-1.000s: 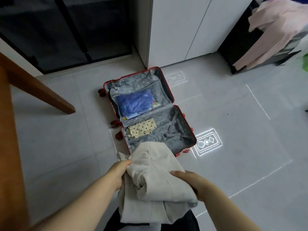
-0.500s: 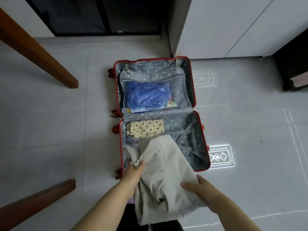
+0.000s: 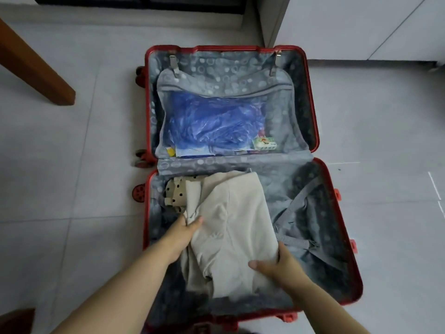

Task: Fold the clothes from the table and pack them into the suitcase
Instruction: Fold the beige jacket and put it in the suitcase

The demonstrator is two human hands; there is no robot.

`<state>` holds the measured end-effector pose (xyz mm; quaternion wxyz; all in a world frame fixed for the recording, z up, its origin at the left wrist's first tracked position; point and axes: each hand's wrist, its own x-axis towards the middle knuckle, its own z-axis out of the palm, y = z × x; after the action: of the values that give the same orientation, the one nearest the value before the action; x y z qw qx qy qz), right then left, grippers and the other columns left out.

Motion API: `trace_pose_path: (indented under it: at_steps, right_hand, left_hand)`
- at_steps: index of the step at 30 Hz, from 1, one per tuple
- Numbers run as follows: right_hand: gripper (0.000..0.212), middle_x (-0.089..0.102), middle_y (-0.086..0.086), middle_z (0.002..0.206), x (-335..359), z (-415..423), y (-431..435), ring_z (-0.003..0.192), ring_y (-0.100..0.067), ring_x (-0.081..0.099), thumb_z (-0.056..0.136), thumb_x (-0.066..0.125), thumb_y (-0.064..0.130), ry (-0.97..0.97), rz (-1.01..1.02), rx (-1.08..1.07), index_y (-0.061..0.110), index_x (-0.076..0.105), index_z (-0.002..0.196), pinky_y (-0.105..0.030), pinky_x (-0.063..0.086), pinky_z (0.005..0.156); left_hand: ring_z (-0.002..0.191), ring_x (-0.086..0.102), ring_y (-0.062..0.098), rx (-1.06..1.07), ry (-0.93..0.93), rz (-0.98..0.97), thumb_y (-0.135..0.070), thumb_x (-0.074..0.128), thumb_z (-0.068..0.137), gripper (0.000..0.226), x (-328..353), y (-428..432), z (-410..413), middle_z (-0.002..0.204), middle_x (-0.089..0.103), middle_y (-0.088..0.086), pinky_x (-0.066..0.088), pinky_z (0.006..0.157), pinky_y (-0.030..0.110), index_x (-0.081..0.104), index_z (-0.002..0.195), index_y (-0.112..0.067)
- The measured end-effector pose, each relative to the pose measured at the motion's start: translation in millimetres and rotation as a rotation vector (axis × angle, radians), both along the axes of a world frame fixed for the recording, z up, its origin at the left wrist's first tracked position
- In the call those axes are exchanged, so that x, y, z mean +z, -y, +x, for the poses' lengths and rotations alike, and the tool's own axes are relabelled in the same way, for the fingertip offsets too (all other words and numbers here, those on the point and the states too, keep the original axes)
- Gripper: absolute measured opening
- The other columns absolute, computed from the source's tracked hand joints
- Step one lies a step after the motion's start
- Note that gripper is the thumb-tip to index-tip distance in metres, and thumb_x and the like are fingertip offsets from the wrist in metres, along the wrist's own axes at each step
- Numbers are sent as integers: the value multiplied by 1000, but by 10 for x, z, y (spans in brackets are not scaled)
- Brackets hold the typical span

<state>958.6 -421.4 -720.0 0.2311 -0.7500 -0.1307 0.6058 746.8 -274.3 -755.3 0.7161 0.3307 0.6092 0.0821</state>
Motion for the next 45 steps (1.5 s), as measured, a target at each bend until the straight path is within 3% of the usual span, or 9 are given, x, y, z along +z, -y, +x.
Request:
trace_pose_path:
  at_steps: [6,15,20,23,28,30,33,38,45]
  right_hand:
    - [121,55,7,122,-902,66,185,114,-12,52,30,91,57,47,-39,415,26,35,133,-27,47,92]
    - [101,52,9,121,-1048,-182,174,111,-7,48,54,90,35,6,-35,468,22,35,138,-4,39,73]
    - [95,54,5,113,-1058,-218,79,112,-22,55,61,84,46,225,-49,616,20,28,133,-26,43,81]
    - [119,41,-3,140,-935,-215,-18,122,-28,50,56,78,64,463,-5,725,18,13,145,-37,45,92]
    - [133,35,-16,145,-879,-214,-310,128,-42,43,36,55,86,941,335,1082,14,28,145,-54,34,101]
    - [135,6,-17,157,-910,-236,-415,142,-41,13,43,63,83,839,307,1257,21,7,149,-56,19,110]
    - [126,-44,-3,139,-1011,-218,-440,129,-27,-40,66,59,76,728,237,1372,31,-34,138,-51,-20,109]
    - [125,-49,-3,134,-1122,-230,-461,127,-26,-42,66,55,79,735,154,1404,28,-35,137,-48,-26,105]
    - [121,-46,-5,136,-1075,-244,-508,129,-29,-40,70,52,78,743,84,1475,28,-33,139,-48,-25,104]
  left_hand:
    - [123,50,19,-42,-107,18,-31,58,92,39,-869,433,-282,127,57,-5,34,109,39,47,129,-32]
    - [119,50,25,11,-383,334,-17,48,97,36,-857,396,-297,124,58,12,32,89,23,49,130,-3]
    - [121,48,34,8,-525,364,-21,46,98,44,-959,452,-311,133,52,20,34,89,28,39,137,-2]
    - [126,40,40,-28,-690,515,-27,55,93,65,-836,516,-317,143,34,22,38,99,47,23,147,-15]
    - [136,18,30,-676,-704,1059,-59,25,93,61,-721,719,-273,147,25,9,7,115,48,16,148,-34]
    - [142,6,25,-953,-712,957,-69,6,89,65,-716,768,-237,156,18,8,-6,114,43,1,148,-41]
    - [136,-36,18,-1088,-684,763,-84,-22,61,80,-789,761,-253,146,-40,-7,-37,100,39,-33,132,-51]
    - [133,-40,23,-1234,-657,587,-89,-26,41,89,-910,632,-197,136,-51,-8,-40,91,43,-46,120,-52]
    - [130,-41,27,-1331,-733,489,-87,10,66,86,-883,557,-95,138,-47,-3,-39,90,47,-44,121,-47]
